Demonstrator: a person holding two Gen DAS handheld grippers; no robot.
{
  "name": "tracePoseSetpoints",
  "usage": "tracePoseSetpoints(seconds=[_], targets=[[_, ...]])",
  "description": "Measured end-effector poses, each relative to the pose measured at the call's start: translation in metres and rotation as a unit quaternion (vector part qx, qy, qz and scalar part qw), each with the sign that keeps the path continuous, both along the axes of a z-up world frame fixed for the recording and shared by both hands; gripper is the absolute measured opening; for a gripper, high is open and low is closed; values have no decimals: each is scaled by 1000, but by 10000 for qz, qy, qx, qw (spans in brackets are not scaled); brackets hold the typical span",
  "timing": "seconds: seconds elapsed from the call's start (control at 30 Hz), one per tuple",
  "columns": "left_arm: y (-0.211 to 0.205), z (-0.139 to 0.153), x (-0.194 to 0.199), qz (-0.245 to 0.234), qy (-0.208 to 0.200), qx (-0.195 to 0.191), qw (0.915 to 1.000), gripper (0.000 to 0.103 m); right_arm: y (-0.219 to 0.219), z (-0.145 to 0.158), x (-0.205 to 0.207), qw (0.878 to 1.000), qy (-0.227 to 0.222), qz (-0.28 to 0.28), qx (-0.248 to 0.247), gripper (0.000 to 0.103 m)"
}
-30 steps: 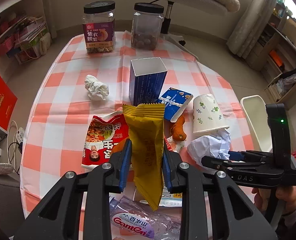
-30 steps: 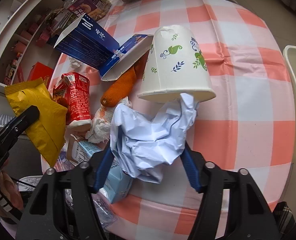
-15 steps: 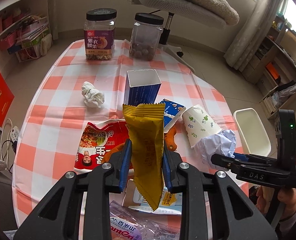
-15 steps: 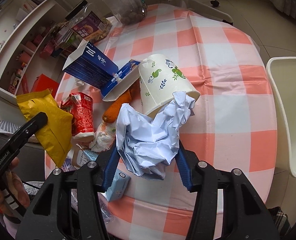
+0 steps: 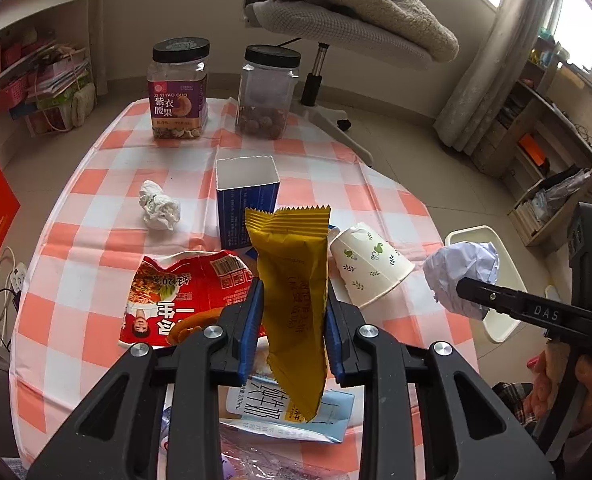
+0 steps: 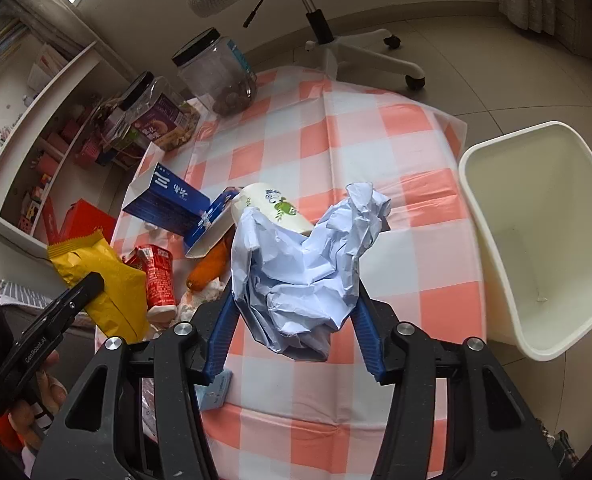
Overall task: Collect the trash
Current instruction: 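Carry the crumpled paper over the wastebasket and open the right tool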
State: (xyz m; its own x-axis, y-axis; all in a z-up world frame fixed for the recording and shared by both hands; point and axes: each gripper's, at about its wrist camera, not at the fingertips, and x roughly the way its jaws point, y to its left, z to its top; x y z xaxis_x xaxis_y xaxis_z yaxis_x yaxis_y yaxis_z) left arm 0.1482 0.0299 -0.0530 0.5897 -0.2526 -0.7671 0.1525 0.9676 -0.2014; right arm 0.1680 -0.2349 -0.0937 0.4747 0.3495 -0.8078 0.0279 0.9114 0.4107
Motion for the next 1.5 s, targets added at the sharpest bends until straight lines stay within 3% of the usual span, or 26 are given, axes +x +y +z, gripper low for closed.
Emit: tracePoseSetpoints(seconds=[0.43, 0.67, 0.77, 0.9, 1.0, 1.03, 1.23, 1.5], targets=[[-44, 1, -9, -303, -80, -42, 9995, 28, -93, 26, -16, 9919, -462, -1143, -300, 52], [-75, 1, -11, -471, -58, -187, 9987, 28, -145, 32, -23, 9815, -481, -1806, -423, 53], [-95, 1, -10, -591, -24, -231, 9980, 28, -163, 29, -25, 9744, -331, -2102, -728, 53], [-130, 3, -6, -785, -16, -341, 9963, 28, -185, 31, -30, 9617, -275, -2475, -1147, 61], [-161, 7, -3, -989, -34, -400, 9943, 28, -203, 38, -40, 9491, -434, -2811, -1355, 83], [-172, 8, -2, -1064, -33, -411, 9935, 28, -210, 41, -45, 9453, -495, -2907, -1395, 85], [-233, 9, 3, -1404, 13, -479, 9889, 29, -243, 55, -65, 9283, -731, -3337, -1468, 90], [-299, 3, 11, -1651, 164, -506, 9849, 30, -277, 61, -87, 9159, -827, -3704, -1310, 93]])
